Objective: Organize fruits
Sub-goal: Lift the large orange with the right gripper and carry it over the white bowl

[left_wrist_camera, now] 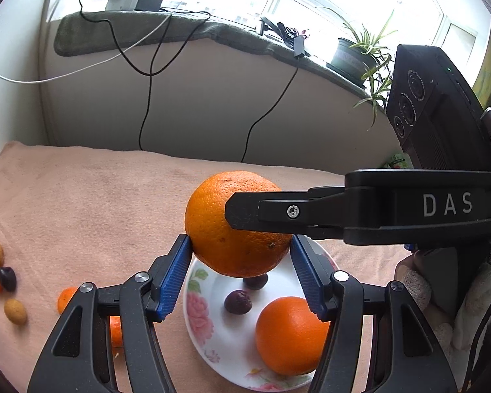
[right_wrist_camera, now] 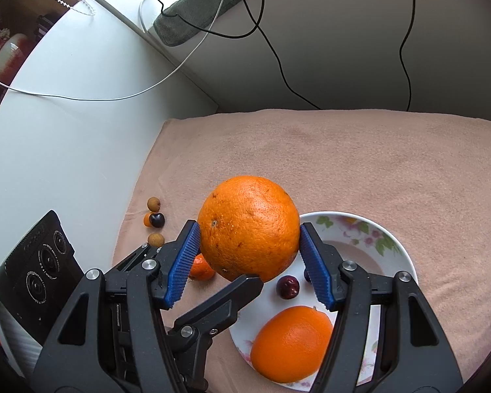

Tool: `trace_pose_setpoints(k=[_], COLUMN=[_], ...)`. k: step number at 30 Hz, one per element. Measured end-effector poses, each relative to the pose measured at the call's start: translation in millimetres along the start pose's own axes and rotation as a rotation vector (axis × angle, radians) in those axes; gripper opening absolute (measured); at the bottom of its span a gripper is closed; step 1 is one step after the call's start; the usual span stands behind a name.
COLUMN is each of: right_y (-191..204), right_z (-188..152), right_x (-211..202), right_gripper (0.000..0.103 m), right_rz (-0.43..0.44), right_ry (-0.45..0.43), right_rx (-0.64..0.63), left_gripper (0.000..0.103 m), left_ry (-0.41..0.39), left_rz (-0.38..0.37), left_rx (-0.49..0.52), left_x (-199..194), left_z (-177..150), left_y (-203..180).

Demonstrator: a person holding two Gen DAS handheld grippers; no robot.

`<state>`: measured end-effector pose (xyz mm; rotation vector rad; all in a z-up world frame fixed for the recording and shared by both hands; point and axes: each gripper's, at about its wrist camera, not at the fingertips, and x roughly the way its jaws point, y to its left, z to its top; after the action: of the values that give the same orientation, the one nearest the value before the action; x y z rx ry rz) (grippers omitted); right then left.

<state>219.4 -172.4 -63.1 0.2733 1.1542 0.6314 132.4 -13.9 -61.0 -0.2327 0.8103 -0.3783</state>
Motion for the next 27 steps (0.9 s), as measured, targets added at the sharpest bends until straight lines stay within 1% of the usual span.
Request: trace_pose_setpoints(k=[5,8,17,27], right_y=[-13,-23,-53,-77], right_z=[-5,-9,-20,-30], right_x=[-14,-20,-35,-39], right_gripper=[0.065,0.065,0.065,0.065], right_rz=[-0.007,-0.012,-0.03,-0.043], right_ry=[-0.014,-0.02,-0.028,-0.028], right_rx=[0.015,0.029,0.069,0.103], left_gripper=[0.062,0.062,0.062,0.062], left_ry=[0.009,0.021,0.065,0.116], left_rz=[-0.017,-0.027,-0.067,-0.096], left_rx=[0.02,0.032,0.063,0.086], left_x=[4,14,34,49], left_z=[-2,2,-1,-10], left_y=[-15,-25,-52,-69])
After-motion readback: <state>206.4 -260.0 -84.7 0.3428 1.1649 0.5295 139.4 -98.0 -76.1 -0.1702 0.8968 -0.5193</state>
